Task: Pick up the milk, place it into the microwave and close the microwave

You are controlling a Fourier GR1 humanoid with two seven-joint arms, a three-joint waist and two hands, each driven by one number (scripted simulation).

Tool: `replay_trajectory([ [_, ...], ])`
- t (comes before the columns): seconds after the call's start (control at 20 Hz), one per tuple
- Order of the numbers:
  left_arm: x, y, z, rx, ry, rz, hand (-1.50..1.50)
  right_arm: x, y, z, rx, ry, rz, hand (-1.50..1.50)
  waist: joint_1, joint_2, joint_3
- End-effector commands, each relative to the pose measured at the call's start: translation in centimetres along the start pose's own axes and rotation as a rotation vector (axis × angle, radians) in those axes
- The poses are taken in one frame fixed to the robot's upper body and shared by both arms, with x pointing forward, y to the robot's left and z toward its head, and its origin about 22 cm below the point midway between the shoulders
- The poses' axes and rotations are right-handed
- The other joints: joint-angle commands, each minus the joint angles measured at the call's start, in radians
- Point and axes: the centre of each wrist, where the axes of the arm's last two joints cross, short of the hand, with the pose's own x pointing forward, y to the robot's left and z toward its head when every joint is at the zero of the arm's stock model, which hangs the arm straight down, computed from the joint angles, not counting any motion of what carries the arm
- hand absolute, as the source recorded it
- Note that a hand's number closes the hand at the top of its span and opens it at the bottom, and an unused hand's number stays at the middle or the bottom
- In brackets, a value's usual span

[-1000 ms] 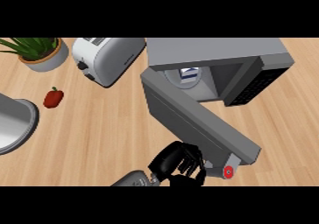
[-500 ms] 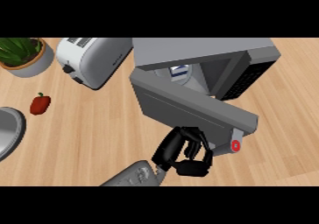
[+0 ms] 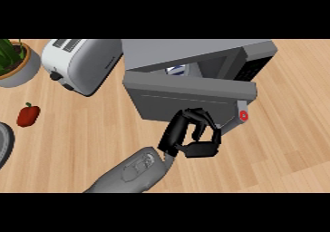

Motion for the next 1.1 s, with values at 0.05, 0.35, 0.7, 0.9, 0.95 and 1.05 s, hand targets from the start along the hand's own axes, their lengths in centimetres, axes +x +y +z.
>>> replay_trajectory([
  [0.05, 1.2, 1.3, -2.9, 0.08, -0.009, 0.029, 1.5, 1.0, -0.9, -0.7, 0.039, 0.006, 0.01, -1.5, -0.026, 0.007, 0.002],
  [0.35, 2.5, 2.2, -5.3, 0.115, -0.033, 0.045, 1.5, 1.4, -1.8, -1.8, 0.043, 0.003, 0.019, -1.5, -0.036, 0.021, 0.003],
  [0.7, 2.9, 2.9, -6.4, 0.154, -0.083, 0.089, 1.5, 1.9, -2.6, -3.0, 0.047, -0.016, 0.017, -1.5, -0.051, 0.031, 0.003],
  [0.9, 3.0, 3.0, -6.7, 0.149, -0.089, 0.117, 1.5, 2.3, -3.2, -3.8, 0.033, -0.038, 0.026, -1.5, -0.048, 0.031, 0.003],
  [0.95, 3.2, 2.8, -6.8, 0.148, -0.09, 0.117, 1.5, 2.1, -3.3, -3.7, 0.025, -0.026, 0.024, -1.5, -0.057, 0.033, 0.004],
  [1.05, 2.8, 3.2, -6.7, 0.178, -0.09, 0.116, 1.5, 2.6, -3.9, -3.6, 0.039, -0.014, 0.035, -1.5, -0.068, 0.03, 0.005],
])
